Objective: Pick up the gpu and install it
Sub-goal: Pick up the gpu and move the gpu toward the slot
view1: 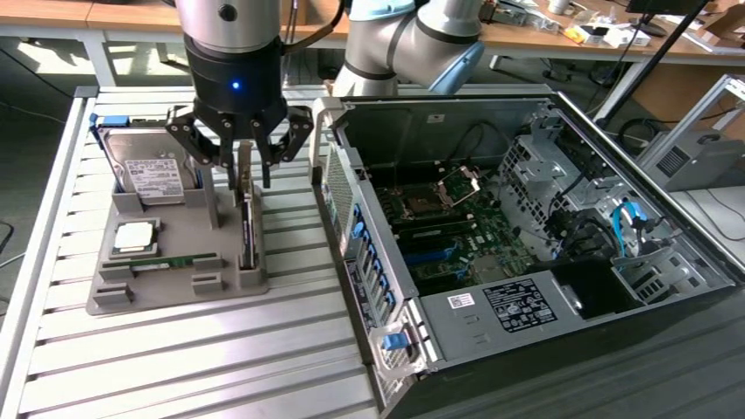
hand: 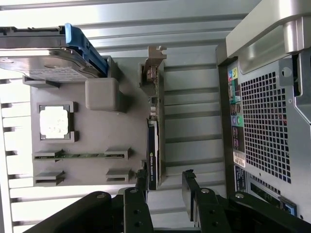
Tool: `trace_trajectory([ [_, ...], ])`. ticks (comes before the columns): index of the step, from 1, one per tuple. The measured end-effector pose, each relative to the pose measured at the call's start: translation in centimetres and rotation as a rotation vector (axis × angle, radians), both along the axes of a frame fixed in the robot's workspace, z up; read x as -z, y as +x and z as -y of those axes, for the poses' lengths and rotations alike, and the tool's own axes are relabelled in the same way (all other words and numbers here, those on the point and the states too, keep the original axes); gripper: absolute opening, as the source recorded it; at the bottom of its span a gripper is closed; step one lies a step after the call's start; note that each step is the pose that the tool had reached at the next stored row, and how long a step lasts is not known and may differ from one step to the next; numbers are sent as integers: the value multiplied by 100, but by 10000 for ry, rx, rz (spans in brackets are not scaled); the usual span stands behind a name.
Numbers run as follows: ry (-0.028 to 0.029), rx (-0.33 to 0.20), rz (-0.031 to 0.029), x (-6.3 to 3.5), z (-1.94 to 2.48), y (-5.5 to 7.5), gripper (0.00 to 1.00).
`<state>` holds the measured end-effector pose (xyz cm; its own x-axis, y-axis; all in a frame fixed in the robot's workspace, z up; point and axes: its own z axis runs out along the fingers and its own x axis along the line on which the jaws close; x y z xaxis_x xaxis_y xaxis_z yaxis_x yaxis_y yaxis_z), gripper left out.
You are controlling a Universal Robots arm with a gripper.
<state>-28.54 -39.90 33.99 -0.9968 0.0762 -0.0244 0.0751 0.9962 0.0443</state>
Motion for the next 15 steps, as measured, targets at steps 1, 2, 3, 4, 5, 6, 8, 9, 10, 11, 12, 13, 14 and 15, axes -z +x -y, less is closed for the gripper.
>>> trace_trajectory([
  [1,0,0,0,3,0,0,42],
  [2,0,0,0,5,0,0,42],
  [3,1,0,0,7,0,0,42],
  [4,0,0,0,9,0,0,42],
  [5,0,0,0,11,0,0,42],
  [6,0,0,0,16,0,0,42],
  [8,0,0,0,24,0,0,42],
  [9,0,0,0,26,0,0,42],
  [10,0,0,0,28,0,0,42],
  [11,0,0,0,30,0,0,42],
  [12,1,0,0,32,0,0,42],
  [13,0,0,0,35,0,0,42],
  [14,0,0,0,37,0,0,42],
  [15,1,0,0,39,0,0,42],
])
